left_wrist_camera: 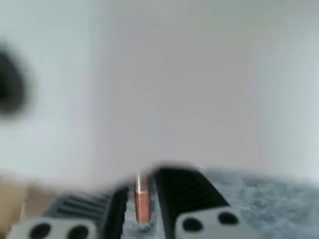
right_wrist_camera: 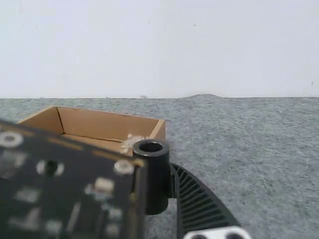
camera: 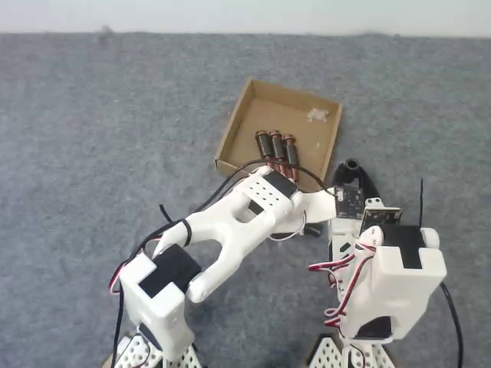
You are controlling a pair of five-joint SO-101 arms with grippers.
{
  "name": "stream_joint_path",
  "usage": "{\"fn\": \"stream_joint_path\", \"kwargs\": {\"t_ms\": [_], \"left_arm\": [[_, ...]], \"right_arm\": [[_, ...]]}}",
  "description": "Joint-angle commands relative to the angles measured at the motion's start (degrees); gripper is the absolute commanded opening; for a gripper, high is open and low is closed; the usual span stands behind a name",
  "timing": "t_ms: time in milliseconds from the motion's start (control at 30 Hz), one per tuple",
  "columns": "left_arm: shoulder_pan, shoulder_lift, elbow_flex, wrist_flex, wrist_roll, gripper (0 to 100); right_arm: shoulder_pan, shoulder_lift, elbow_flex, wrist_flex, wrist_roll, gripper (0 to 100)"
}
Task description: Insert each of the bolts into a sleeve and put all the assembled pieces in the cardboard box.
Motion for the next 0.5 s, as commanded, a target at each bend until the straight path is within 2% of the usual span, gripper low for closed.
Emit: {"fn": "stream_joint_path", "kwargs": {"t_ms": [0,233,467], "left_arm": [[0.2,-0.6,0.5,1.9,5.5,1],[-0.1,-0.6,0.6,7.2,9.4,1],[-2.2,-3.0,1.7,4.7,22.3,1]], "right_arm": [[0.7,-0.2,-1.8,0.2,-0.5,0.6],[0.7,-0.2,-1.8,0.2,-0.6,0.6],[0.7,-0.2,-1.8,0.2,-0.6,0.6]]}}
